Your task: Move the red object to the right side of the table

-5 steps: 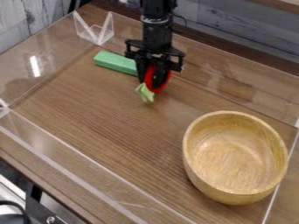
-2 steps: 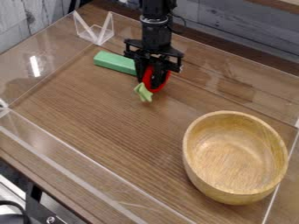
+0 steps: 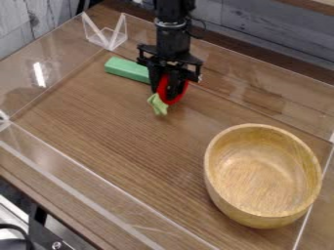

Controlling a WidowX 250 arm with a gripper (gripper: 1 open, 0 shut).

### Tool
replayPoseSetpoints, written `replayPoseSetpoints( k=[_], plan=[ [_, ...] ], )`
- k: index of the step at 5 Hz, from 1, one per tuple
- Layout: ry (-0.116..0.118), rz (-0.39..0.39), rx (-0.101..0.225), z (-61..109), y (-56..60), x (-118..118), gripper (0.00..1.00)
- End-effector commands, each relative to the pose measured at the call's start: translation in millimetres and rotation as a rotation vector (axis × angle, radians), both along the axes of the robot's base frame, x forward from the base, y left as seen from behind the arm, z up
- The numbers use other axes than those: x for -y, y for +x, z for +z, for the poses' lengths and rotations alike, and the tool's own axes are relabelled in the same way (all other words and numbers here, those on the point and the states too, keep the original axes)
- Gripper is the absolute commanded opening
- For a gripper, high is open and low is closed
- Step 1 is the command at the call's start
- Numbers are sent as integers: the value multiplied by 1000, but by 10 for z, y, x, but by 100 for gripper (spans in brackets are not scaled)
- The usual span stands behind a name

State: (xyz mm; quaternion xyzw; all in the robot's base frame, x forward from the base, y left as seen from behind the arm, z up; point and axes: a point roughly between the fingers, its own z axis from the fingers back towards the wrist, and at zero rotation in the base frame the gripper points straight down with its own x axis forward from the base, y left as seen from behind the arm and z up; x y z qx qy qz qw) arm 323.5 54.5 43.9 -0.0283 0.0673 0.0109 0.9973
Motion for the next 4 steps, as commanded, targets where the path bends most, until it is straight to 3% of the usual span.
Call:
replayPoseSetpoints(
  k=[1,2,4],
  plan=[
    [13,-15,82,297,39,16,0],
    [11,-32,82,281,49,61,0],
    [10,-90,75,110,187,369,0]
  ],
)
